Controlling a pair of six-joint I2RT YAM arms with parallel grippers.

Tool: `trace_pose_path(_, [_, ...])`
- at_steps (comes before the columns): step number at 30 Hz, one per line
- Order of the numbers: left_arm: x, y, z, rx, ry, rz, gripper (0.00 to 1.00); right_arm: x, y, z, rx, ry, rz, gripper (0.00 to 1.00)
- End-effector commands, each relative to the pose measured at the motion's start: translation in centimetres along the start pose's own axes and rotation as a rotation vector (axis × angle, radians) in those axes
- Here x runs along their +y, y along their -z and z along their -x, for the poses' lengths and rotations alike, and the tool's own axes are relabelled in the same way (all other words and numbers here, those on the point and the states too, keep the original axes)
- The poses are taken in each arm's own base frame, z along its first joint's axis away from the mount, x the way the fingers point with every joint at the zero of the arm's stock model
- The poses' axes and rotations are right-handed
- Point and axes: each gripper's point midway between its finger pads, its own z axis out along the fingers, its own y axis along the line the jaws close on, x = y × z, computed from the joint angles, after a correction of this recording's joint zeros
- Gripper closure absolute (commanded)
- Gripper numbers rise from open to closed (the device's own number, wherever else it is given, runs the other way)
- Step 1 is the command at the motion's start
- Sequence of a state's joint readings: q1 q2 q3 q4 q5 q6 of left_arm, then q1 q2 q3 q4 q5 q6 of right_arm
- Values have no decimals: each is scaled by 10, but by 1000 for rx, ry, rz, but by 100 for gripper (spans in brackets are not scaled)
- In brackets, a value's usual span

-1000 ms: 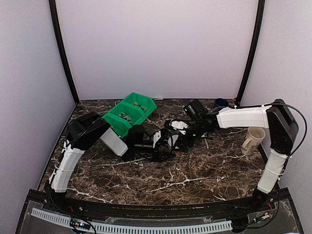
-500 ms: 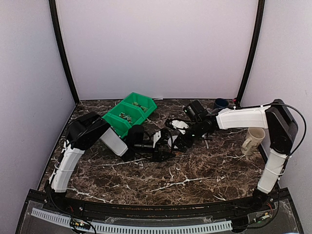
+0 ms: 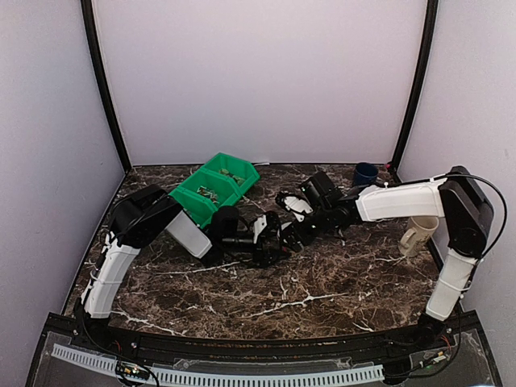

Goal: Pack the candies
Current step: Place the bottle lid on the packing bottle.

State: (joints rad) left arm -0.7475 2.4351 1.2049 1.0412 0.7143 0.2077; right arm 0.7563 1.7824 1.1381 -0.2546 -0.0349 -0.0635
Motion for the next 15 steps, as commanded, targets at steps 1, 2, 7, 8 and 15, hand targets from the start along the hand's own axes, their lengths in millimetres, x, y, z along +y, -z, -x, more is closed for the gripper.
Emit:
trace_pose_path(1, [-36, 26, -168, 438, 97, 10, 13, -14, -8, 1, -15, -77, -96, 7])
trace_pose_path(2, [-36, 26, -168, 438, 95, 9, 12, -15, -7, 2, -17, -78, -98, 6])
trace_pose_path(7, [-36, 26, -169, 439, 93, 10, 12, -17, 1, 8, -30, -78, -114, 1])
trace_pose_path(8, [-36, 26, -169, 440, 94, 10, 12, -18, 3, 9, -34, -78, -118, 0])
trace_pose_path(15, [-36, 26, -169, 441, 94, 9, 12, -21, 6, 6, -23, -60, -134, 3])
